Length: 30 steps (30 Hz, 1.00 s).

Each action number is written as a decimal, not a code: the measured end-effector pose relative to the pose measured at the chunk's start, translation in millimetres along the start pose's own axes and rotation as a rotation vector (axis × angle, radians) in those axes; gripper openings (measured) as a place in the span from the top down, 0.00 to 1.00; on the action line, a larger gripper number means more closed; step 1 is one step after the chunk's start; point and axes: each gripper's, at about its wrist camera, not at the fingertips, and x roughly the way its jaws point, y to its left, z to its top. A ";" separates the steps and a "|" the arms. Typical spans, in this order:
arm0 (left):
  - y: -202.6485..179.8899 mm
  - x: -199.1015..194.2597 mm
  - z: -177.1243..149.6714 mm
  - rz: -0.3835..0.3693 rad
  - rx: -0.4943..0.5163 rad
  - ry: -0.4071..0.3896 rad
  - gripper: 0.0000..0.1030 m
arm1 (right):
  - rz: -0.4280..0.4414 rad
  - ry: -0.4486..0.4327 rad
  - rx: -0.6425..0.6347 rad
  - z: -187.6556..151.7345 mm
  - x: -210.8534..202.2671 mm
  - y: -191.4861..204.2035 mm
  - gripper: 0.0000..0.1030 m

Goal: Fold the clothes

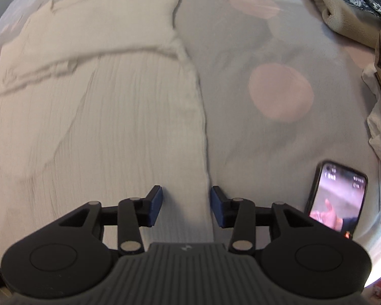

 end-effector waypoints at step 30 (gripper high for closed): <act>32.0 -69.9 48.5 -0.031 -0.199 -0.365 0.98 | 0.004 -0.379 -0.009 44.8 -82.3 4.0 0.96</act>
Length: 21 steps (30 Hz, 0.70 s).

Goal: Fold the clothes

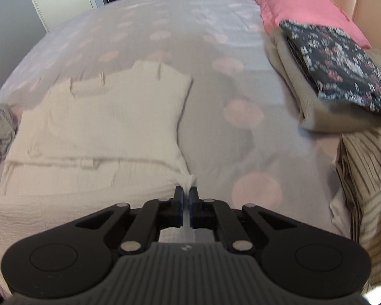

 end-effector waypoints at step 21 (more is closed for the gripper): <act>-35.6 11.4 3.4 0.094 0.126 -0.056 0.86 | 0.039 -0.137 -0.034 2.1 4.5 4.0 0.63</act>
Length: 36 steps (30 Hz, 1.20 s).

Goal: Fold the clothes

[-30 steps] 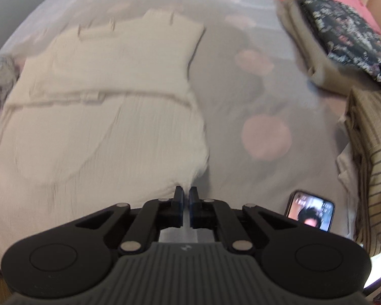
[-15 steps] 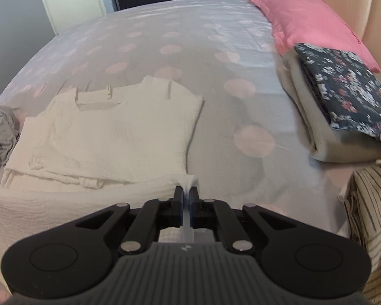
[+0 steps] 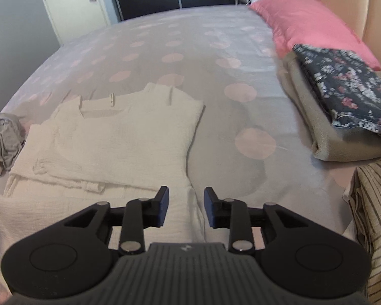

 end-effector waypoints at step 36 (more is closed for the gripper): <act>-125.4 -25.9 -212.4 0.048 1.210 -0.020 0.54 | 0.057 -0.069 -1.423 -254.4 -56.3 127.0 0.54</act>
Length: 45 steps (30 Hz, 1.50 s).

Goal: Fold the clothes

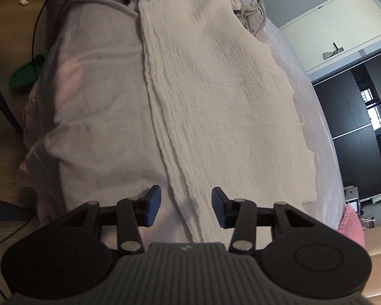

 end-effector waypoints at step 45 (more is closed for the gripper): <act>112.1 -26.8 12.7 0.278 -0.419 -0.077 0.98 | -0.478 0.118 -0.043 -11.2 -7.8 -64.4 0.96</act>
